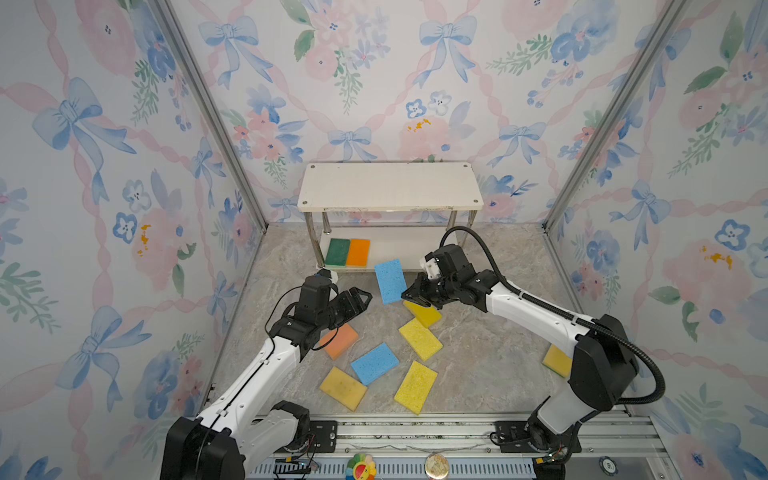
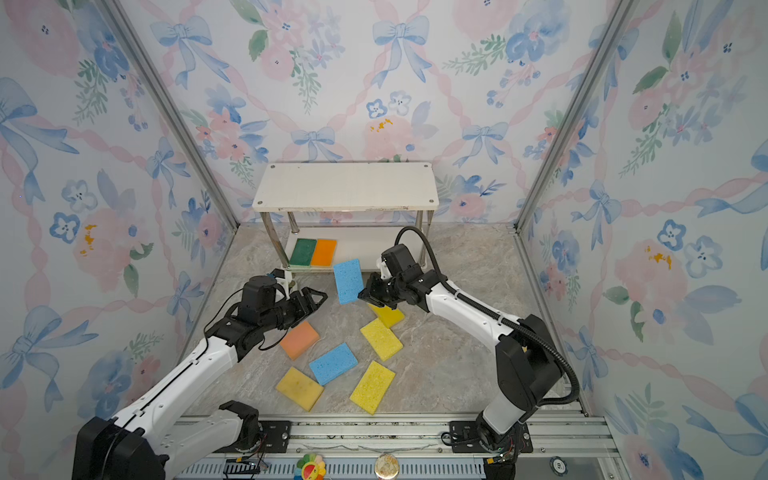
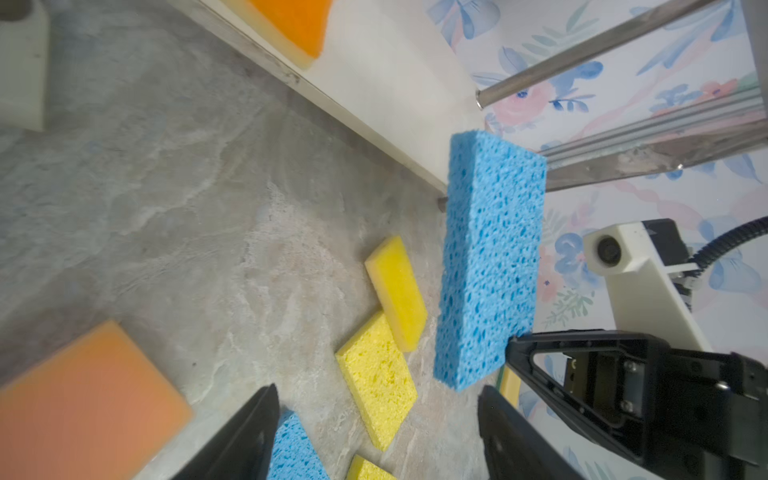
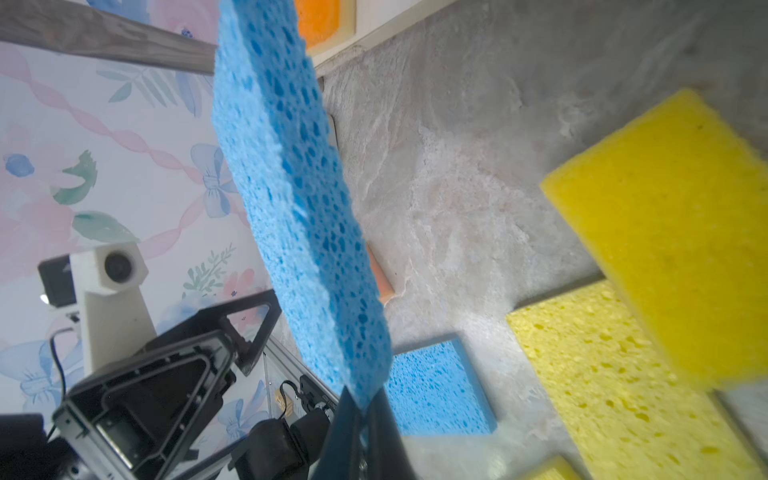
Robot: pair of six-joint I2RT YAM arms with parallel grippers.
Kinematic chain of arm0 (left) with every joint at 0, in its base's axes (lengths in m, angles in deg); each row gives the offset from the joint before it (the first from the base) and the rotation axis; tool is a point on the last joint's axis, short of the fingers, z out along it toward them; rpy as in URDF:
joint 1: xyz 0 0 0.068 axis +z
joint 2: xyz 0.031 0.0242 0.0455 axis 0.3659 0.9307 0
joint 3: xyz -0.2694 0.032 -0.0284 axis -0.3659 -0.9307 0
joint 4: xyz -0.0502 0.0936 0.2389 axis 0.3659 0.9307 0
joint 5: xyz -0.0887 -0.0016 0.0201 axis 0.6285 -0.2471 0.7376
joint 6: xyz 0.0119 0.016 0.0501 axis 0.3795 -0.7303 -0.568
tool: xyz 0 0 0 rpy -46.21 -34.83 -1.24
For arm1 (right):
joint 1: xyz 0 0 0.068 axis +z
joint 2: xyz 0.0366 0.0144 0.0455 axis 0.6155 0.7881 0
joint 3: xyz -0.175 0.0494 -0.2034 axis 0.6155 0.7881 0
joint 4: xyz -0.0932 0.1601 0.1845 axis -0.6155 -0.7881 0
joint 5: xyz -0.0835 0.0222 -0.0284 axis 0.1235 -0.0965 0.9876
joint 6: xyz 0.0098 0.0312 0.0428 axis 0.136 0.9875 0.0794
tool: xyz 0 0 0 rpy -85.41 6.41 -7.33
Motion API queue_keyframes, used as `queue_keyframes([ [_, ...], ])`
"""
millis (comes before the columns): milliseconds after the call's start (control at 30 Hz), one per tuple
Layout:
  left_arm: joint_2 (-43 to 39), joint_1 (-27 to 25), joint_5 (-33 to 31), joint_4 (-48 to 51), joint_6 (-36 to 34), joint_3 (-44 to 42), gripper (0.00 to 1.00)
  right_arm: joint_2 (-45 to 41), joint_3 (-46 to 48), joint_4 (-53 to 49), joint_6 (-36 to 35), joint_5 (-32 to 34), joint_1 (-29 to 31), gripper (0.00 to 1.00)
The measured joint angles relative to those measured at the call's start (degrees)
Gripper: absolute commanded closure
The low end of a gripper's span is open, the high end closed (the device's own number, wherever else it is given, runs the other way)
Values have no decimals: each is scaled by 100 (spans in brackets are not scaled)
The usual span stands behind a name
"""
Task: Place and organize the cleaning sponges onto the shelf
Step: 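Carry the blue sponge beside the orange sponge while the left gripper withdraws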
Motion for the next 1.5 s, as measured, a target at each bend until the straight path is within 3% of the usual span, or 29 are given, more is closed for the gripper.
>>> queue_keyframes([
  [167, -542, -2, -922, 986, -87, -131, 10, 719, -697, 55, 402, 490, 33, 94],
  [267, -662, -13, -1167, 1364, -37, -352, 2, 1093, -907, 269, 686, 713, 35, 94],
  [767, -634, -267, -1633, 1947, -238, -278, 2, 2461, -2090, 887, 1128, 1128, 4, 94],
  [1500, -435, -461, -2111, 2138, -494, 48, 2, 2933, -2420, 887, 1104, 1119, -199, 94],
])
